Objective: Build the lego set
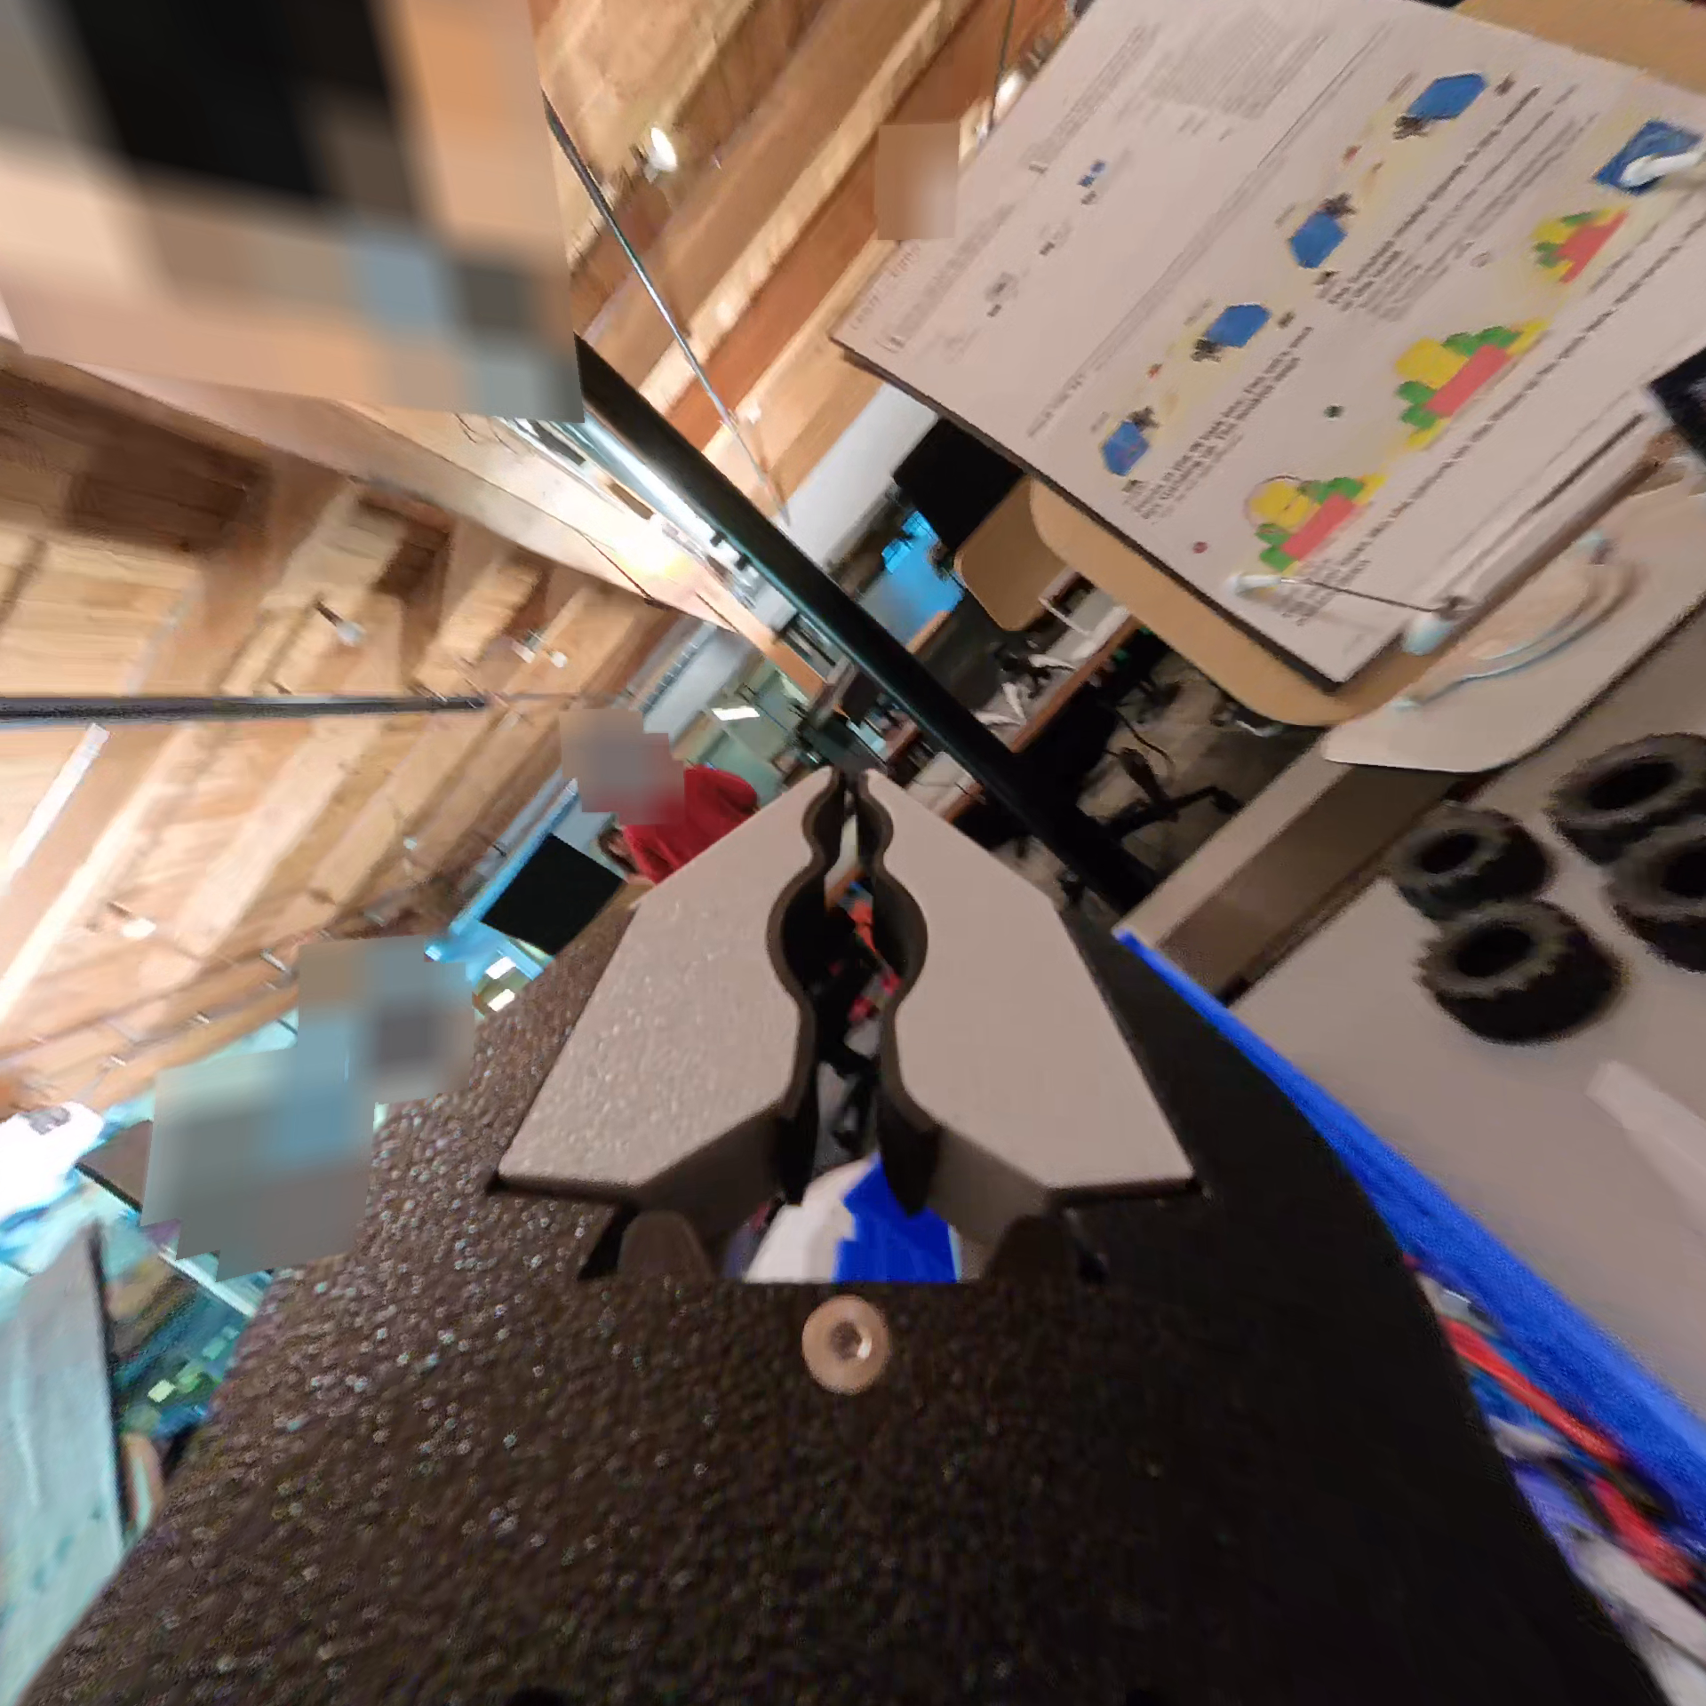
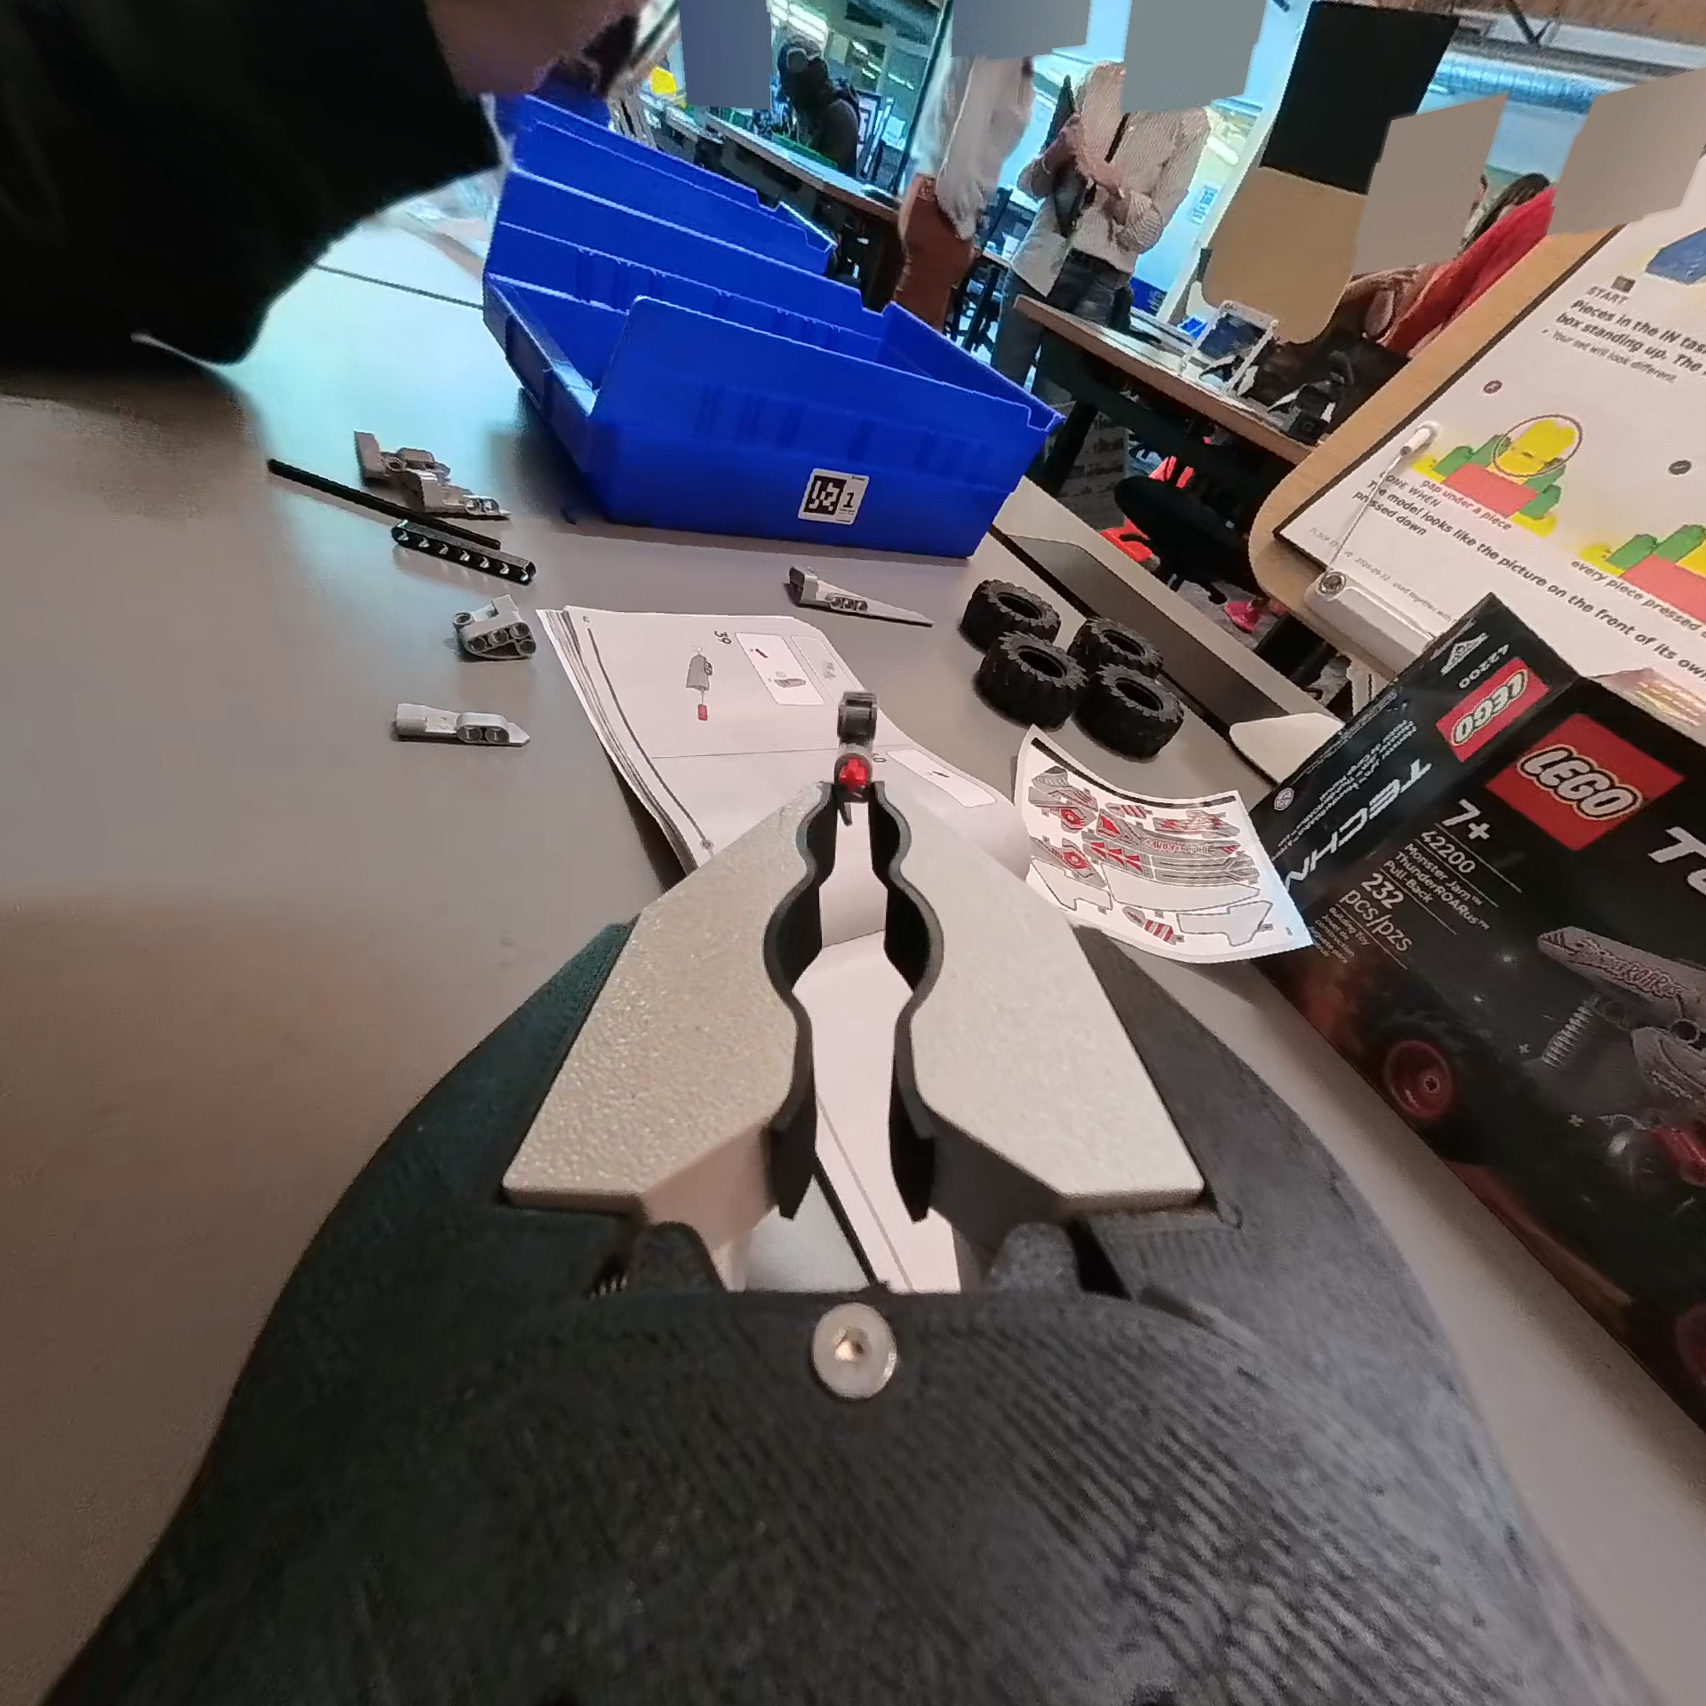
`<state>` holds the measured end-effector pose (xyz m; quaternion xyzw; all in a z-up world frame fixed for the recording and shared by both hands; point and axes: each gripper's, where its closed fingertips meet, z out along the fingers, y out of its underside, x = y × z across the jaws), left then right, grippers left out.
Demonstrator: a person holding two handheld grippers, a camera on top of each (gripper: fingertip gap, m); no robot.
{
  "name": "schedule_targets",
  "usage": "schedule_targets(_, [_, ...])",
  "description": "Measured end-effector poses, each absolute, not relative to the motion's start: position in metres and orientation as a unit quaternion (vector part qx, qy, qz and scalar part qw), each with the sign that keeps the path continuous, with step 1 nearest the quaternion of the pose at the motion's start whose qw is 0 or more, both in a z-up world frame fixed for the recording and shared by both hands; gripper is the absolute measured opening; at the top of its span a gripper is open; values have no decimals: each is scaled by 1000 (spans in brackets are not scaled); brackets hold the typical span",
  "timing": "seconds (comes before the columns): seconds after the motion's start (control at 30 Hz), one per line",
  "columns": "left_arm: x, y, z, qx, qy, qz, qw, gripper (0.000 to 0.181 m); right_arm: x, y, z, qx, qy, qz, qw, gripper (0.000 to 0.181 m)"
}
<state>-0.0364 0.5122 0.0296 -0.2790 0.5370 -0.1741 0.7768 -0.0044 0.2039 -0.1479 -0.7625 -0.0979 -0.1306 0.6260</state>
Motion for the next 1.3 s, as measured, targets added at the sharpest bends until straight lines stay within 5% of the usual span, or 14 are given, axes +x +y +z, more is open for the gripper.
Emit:
schedule_targets(0.2, [-53,456,-22,-323,496,-319,740,1,0,205,-154,-773,-88,-134,614,4])
schedule_targets(0.8, [-46,387,-56,-107,553,-202,801,12,2,204,-162,-792,-90,-146,586,4])
schedule_targets(1.3, [-32,390,-60,-117,561,-185,798,12,-4,205,-175,-819,-72,-72,564,5])
